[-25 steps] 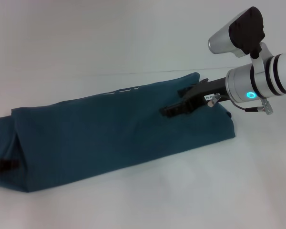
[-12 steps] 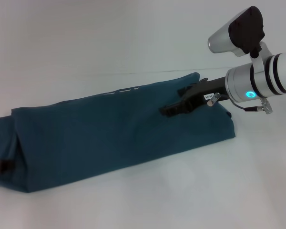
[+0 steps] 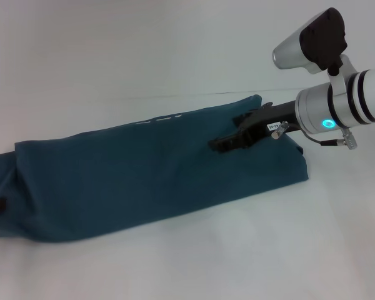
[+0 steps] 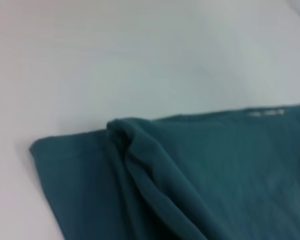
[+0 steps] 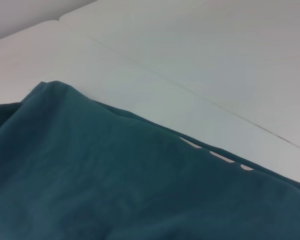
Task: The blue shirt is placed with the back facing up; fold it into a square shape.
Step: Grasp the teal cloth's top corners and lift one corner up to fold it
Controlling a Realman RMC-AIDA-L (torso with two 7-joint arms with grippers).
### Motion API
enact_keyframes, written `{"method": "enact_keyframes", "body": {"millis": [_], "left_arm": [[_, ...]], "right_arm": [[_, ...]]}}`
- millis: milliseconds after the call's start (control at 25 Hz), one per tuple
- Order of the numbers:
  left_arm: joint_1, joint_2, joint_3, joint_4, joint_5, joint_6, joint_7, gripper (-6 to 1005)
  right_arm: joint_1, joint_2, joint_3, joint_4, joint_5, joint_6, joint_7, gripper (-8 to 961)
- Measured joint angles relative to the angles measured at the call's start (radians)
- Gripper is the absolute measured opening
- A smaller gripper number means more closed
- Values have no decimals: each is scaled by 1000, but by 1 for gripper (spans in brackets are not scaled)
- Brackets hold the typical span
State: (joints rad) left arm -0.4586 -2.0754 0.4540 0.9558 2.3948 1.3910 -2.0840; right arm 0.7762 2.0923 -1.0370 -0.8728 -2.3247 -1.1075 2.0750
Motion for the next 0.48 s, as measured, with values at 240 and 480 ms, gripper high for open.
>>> {"method": "enact_keyframes", "body": {"millis": [240,480], "left_arm": [[45,-4,-64,-7,-73,8,17,10],[78,-24,-81,-29,-110,0,23,13]], "right_arm": [[0,0,0,0,-1,0,8,927],[4,0,-1,0,-1,0,11,927]]}}
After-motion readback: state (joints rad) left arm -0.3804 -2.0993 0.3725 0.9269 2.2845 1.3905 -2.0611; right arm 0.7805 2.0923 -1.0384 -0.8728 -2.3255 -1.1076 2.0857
